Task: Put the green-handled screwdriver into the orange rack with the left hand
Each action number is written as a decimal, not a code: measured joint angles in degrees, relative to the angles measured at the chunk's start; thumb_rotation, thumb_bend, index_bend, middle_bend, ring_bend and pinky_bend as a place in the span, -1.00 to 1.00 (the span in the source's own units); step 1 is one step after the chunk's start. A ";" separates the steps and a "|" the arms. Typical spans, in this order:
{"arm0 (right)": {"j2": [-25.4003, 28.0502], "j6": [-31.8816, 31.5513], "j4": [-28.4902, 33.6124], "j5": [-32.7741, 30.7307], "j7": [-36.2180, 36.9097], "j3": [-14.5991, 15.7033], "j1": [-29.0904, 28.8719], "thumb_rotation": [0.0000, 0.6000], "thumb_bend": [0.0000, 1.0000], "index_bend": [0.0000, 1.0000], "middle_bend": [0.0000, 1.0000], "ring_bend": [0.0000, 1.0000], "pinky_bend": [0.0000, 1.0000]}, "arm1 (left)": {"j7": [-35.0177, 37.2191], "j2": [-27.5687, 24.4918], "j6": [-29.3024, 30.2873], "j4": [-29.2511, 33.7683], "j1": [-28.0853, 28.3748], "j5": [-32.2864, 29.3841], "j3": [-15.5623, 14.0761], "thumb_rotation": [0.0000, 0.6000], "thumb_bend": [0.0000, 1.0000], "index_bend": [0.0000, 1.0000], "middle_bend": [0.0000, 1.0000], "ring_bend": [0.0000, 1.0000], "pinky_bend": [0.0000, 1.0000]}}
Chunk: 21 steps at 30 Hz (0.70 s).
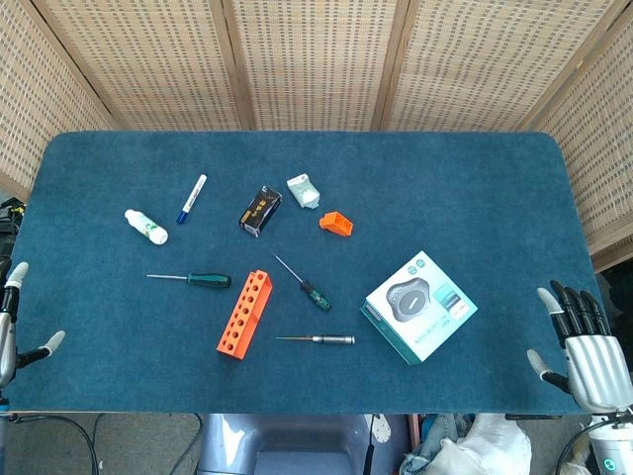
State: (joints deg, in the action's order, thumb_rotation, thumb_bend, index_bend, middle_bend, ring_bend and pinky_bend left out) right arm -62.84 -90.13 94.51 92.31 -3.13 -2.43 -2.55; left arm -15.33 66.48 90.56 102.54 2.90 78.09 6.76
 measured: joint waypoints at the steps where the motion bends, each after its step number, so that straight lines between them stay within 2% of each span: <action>1: 0.00 0.02 -0.01 -0.03 -0.01 0.01 0.01 1.00 -0.49 -1.00 -1.00 -1.00 -1.00 | 0.01 -0.01 -0.03 -0.01 0.01 -0.02 0.01 1.00 -0.94 -0.90 -1.00 -1.00 -1.00; 21: 0.43 -0.32 0.40 -0.36 0.30 -0.14 0.31 1.00 -0.49 -1.00 -1.00 -1.00 -1.00 | 0.24 0.03 -0.46 -0.03 0.32 0.32 0.00 1.00 -0.94 -0.88 -1.00 -1.00 -1.00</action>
State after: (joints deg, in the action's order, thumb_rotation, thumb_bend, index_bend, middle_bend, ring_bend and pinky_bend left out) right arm -62.42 -90.45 94.91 91.95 -2.83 -2.57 -2.24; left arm -15.09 66.51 90.10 102.51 3.21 78.42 6.76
